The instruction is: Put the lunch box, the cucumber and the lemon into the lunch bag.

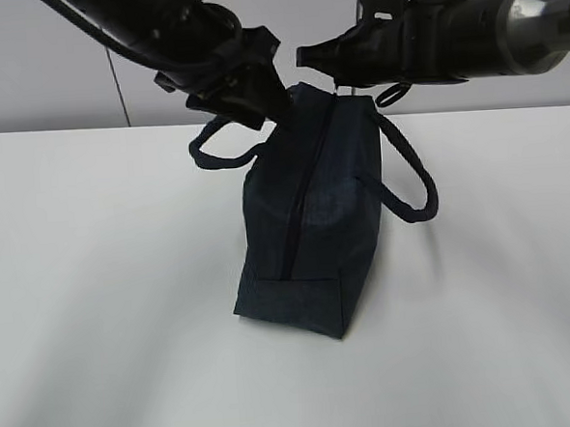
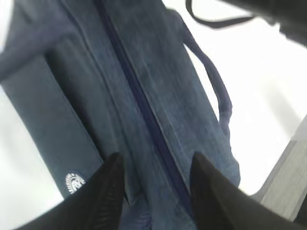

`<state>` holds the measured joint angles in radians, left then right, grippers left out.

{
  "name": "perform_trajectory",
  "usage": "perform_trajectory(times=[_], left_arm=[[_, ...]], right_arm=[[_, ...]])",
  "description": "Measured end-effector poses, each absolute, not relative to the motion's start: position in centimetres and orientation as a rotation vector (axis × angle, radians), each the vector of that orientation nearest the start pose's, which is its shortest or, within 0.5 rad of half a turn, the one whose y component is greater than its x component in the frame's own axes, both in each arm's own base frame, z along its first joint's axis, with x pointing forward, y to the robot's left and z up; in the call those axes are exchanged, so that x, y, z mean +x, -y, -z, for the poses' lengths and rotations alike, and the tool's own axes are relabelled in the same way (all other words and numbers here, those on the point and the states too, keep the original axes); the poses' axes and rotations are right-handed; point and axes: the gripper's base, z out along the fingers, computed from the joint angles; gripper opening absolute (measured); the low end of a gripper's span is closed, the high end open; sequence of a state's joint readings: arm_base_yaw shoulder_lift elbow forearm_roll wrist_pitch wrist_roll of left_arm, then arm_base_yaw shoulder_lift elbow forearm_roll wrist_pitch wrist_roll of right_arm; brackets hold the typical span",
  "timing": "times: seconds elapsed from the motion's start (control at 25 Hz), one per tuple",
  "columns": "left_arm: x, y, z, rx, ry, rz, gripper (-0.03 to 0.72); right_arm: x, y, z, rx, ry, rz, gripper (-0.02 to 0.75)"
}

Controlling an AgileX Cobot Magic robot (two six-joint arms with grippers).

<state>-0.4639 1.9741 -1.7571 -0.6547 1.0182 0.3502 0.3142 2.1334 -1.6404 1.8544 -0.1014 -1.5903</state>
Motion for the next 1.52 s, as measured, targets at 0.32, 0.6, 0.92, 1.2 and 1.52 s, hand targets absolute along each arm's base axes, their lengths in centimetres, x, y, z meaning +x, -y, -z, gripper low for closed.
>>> perform_trajectory(times=[0.32, 0.6, 0.92, 1.2, 1.52], left_arm=[[38.6, 22.8, -30.5, 0.715, -2.475, 0.878, 0.312], [40.5, 23.7, -28.7, 0.742, -2.5, 0.889, 0.312], [42.2, 24.7, -26.8, 0.739, -2.51, 0.917, 0.312], [43.1, 25.1, -24.6, 0.71, -2.537, 0.924, 0.256], [43.1, 25.0, -24.3, 0.754, -2.543, 0.91, -0.002]], right_arm=[[48.2, -15.1, -22.5, -0.017, -2.006, -0.314, 0.0], [48.2, -15.2, -22.5, -0.021, -2.005, -0.32, 0.0], [48.2, -15.2, -22.6, -0.022, -2.004, -0.326, 0.0], [48.2, -15.3, -22.6, -0.012, -2.004, -0.337, 0.0], [48.2, -15.3, -22.6, -0.002, -2.005, -0.344, 0.0]])
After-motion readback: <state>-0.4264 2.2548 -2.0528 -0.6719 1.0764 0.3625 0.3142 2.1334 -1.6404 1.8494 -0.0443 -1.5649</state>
